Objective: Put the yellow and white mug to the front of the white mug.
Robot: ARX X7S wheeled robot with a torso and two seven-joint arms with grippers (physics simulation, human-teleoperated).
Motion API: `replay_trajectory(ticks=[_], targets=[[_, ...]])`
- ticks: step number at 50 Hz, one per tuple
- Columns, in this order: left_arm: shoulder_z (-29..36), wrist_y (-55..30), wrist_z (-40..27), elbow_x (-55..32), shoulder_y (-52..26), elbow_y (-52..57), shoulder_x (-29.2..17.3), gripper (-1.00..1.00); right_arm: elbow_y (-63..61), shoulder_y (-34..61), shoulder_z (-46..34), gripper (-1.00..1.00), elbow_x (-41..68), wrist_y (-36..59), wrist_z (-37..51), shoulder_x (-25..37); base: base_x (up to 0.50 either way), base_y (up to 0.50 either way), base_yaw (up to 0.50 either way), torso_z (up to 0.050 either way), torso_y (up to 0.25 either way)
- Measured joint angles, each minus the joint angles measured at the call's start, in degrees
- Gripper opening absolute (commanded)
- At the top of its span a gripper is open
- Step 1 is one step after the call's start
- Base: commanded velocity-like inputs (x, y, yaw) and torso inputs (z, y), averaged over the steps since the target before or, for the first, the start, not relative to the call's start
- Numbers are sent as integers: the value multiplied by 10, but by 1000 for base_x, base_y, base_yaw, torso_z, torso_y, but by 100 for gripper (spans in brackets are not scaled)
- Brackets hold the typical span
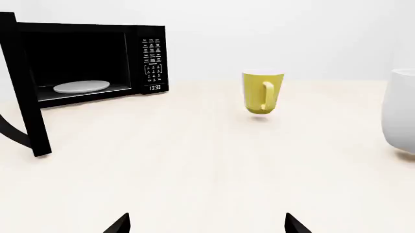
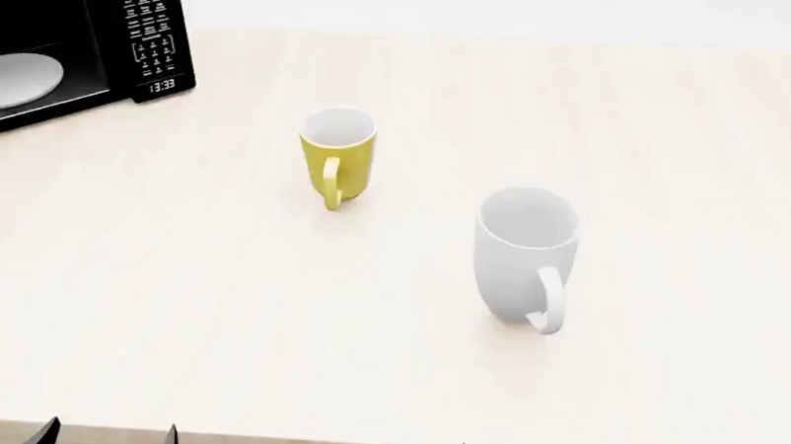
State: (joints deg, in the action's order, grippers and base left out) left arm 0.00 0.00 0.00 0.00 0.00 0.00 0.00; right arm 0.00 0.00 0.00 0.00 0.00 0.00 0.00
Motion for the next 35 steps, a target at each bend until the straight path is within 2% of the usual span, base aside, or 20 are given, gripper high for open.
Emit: replay_trajectory(ticks=[21, 35], targets=[[27, -6, -29, -18, 2, 12, -25, 100, -26, -4, -7, 100, 42, 23, 51, 23, 0, 0, 0, 0, 0], [38, -29, -44, -24, 15, 71, -49, 100, -132, -27, 42, 100, 86, 91, 90, 60, 0, 0, 0, 0, 0]])
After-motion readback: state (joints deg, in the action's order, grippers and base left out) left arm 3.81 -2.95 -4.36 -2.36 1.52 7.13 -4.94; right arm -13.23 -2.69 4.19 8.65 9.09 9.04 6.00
